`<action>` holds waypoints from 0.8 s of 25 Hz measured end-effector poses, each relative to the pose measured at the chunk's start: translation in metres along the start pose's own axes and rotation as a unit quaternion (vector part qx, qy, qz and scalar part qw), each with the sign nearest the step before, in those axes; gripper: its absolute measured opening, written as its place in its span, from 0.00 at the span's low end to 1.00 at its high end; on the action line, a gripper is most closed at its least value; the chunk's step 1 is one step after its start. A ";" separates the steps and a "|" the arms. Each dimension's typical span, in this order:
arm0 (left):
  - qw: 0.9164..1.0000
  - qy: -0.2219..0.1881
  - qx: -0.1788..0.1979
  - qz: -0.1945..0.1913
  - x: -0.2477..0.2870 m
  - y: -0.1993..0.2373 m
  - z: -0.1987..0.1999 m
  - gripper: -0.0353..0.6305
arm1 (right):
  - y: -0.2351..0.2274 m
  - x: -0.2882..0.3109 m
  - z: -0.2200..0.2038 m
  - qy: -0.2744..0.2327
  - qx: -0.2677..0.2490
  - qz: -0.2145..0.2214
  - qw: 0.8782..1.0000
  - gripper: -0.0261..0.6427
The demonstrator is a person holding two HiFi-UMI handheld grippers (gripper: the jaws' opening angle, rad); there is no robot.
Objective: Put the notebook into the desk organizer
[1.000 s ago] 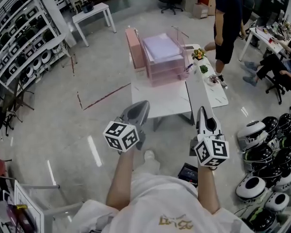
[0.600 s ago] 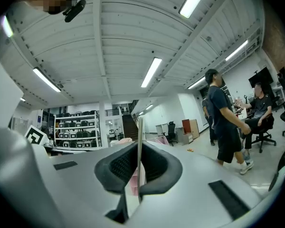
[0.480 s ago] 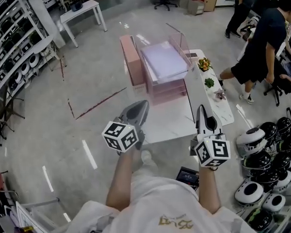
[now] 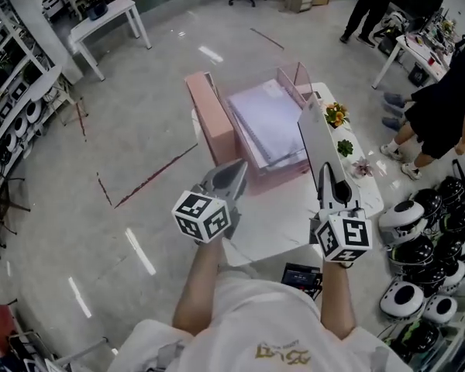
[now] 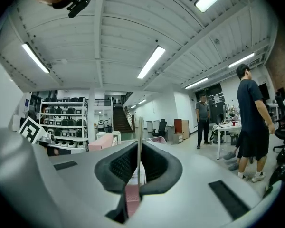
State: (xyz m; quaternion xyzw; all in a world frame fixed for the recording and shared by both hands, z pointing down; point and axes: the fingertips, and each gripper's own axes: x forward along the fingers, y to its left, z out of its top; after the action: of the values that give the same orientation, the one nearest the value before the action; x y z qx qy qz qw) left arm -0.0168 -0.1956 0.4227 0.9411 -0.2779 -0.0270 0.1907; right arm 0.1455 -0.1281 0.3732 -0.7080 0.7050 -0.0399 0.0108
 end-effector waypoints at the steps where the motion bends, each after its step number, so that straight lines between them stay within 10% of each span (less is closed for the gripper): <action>1: 1.000 0.003 -0.003 -0.005 0.004 0.005 -0.001 0.08 | 0.000 0.007 -0.002 0.005 -0.005 -0.004 1.000 0.07; 20: 1.000 0.013 -0.015 0.007 0.039 0.033 -0.007 0.08 | 0.004 0.067 -0.024 0.062 -0.087 0.030 0.994 0.07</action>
State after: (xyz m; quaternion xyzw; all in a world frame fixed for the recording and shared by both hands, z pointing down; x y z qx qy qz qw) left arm 0.0003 -0.2393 0.4432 0.9364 -0.2816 -0.0171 0.2086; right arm 0.1403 -0.1940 0.4001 -0.6806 0.7264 -0.0212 -0.0934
